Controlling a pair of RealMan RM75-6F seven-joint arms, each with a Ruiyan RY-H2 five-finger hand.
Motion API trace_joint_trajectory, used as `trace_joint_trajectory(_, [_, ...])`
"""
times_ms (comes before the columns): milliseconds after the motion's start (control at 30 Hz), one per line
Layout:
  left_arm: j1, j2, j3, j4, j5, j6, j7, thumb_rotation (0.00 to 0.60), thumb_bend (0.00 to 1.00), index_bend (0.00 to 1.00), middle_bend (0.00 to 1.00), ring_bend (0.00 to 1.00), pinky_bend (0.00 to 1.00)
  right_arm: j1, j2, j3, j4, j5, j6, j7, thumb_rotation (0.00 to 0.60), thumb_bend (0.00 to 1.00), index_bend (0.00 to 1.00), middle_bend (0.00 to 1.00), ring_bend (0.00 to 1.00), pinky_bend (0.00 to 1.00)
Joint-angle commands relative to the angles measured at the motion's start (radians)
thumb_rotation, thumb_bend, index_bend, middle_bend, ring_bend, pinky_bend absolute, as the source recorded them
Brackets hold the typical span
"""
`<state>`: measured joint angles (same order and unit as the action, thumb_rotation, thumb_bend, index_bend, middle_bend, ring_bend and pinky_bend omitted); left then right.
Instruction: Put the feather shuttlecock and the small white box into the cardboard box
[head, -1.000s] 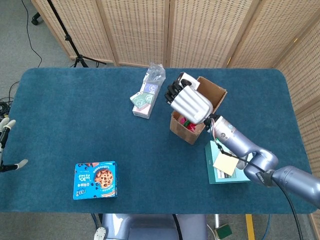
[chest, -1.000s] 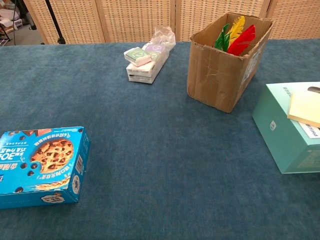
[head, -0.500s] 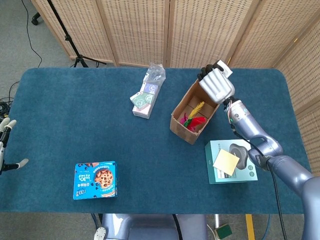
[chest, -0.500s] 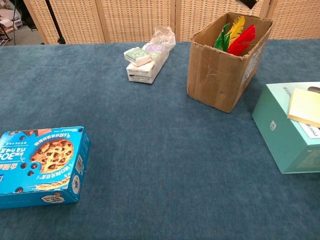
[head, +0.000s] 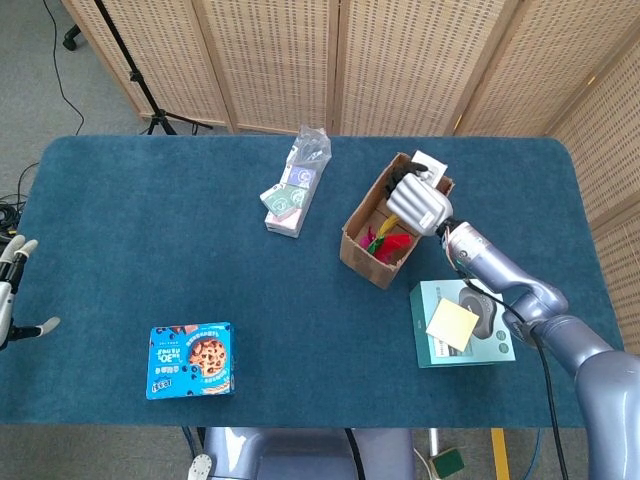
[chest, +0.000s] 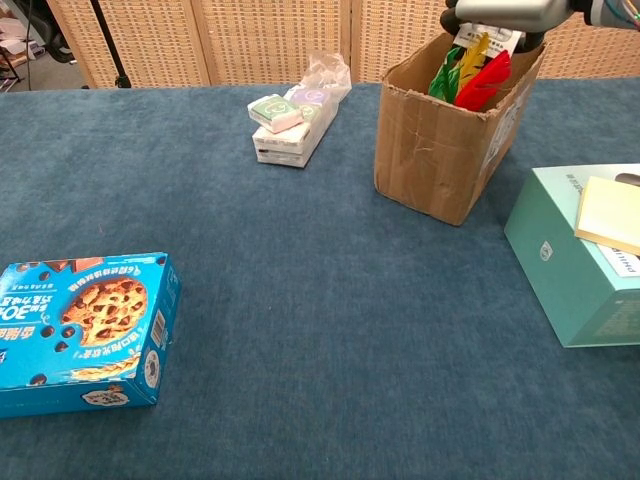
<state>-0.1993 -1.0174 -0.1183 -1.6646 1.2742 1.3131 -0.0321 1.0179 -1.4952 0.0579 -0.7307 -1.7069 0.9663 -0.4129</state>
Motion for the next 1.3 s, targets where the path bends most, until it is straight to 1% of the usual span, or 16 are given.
trace_joint_trajectory(33, [0.001,0.000,-0.001,0.000,0.001,0.002,-0.001,0.600,0.00,0.00,0.00,0.00,0.01,-0.001,0.006,0.015,-0.033,0.035,-0.026,-0.022,0.600,0.21,0.12,0.14,0.15,0.33])
trace_joint_trajectory(67, [0.001,-0.001,-0.001,0.001,0.001,0.002,-0.001,0.600,0.00,0.00,0.00,0.00,0.01,-0.003,0.009,0.024,-0.048,0.048,-0.031,-0.040,0.600,0.13,0.07,0.09,0.09,0.27])
trace_joint_trajectory(100, [0.002,-0.001,0.000,0.001,0.002,0.002,-0.001,0.600,0.00,0.00,0.00,0.00,0.01,-0.004,0.010,0.030,-0.058,0.057,-0.032,-0.051,0.600,0.03,0.01,0.02,0.02,0.17])
trace_joint_trajectory(133, [0.002,-0.001,0.000,0.001,0.002,0.001,-0.001,0.600,0.00,0.00,0.00,0.00,0.01,-0.006,0.014,0.043,-0.078,0.072,-0.029,-0.074,0.600,0.00,0.00,0.00,0.00,0.11])
trace_joint_trajectory(200, [0.001,0.000,0.001,0.001,0.002,-0.002,-0.002,0.600,0.00,0.00,0.00,0.00,0.01,-0.009,0.022,0.062,-0.106,0.093,-0.018,-0.119,0.600,0.00,0.00,0.00,0.00,0.06])
trace_joint_trajectory(400, [0.003,0.003,-0.001,0.001,0.004,-0.003,-0.012,0.600,0.00,0.00,0.00,0.00,0.01,-0.018,0.061,0.083,-0.181,0.126,-0.010,-0.211,0.600,0.00,0.00,0.00,0.00,0.03])
trace_joint_trajectory(533, [0.004,0.007,0.000,0.002,0.007,-0.003,-0.021,0.600,0.00,0.00,0.00,0.00,0.01,-0.036,0.124,0.111,-0.264,0.147,0.037,-0.255,0.600,0.00,0.00,0.00,0.00,0.02])
trace_joint_trajectory(667, [0.007,0.011,0.001,0.006,0.013,-0.003,-0.031,0.600,0.00,0.00,0.00,0.00,0.01,-0.087,0.217,0.145,-0.401,0.182,0.113,-0.261,0.600,0.00,0.00,0.00,0.00,0.02])
trace_joint_trajectory(800, [0.012,0.003,-0.001,0.020,0.020,0.014,-0.034,0.600,0.00,0.00,0.00,0.00,0.01,-0.149,0.276,0.159,-0.517,0.225,0.171,-0.254,0.600,0.00,0.00,0.00,0.00,0.02])
trace_joint_trajectory(900, [0.020,-0.019,-0.005,0.047,0.033,0.049,-0.031,0.600,0.00,0.00,0.00,0.00,0.01,-0.219,0.323,0.160,-0.632,0.273,0.219,-0.241,0.600,0.00,0.00,0.00,0.00,0.02])
trace_joint_trajectory(1000, [0.028,-0.041,-0.005,0.076,0.058,0.080,-0.046,0.600,0.00,0.00,0.00,0.00,0.01,-0.295,0.369,0.152,-0.756,0.320,0.267,-0.212,0.600,0.00,0.00,0.00,0.00,0.02])
trace_joint_trajectory(1100, [0.034,-0.063,-0.003,0.107,0.090,0.113,-0.071,0.600,0.00,0.00,0.00,0.00,0.01,-0.376,0.410,0.126,-0.865,0.337,0.325,-0.168,0.600,0.00,0.00,0.00,0.00,0.02])
trace_joint_trajectory(1200, [0.044,-0.094,0.002,0.148,0.131,0.156,-0.090,0.600,0.00,0.00,0.00,0.00,0.01,-0.475,0.443,0.069,-0.958,0.315,0.399,-0.131,0.600,0.00,0.00,0.00,0.00,0.01])
trace_joint_trajectory(1233, [0.048,-0.107,0.007,0.163,0.147,0.171,-0.093,0.600,0.00,0.00,0.00,0.00,0.01,-0.523,0.445,0.029,-0.981,0.305,0.426,-0.123,0.600,0.00,0.00,0.00,0.00,0.01])
trace_joint_trajectory(1267, [0.054,-0.125,0.012,0.187,0.164,0.190,-0.097,0.600,0.00,0.00,0.00,0.00,0.01,-0.587,0.439,-0.022,-1.000,0.268,0.484,-0.115,0.600,0.00,0.00,0.00,0.00,0.01])
trace_joint_trajectory(1300, [0.056,-0.133,0.014,0.198,0.168,0.196,-0.101,0.600,0.00,0.00,0.00,0.00,0.01,-0.616,0.430,-0.045,-1.002,0.247,0.506,-0.101,0.600,0.00,0.00,0.00,0.00,0.00])
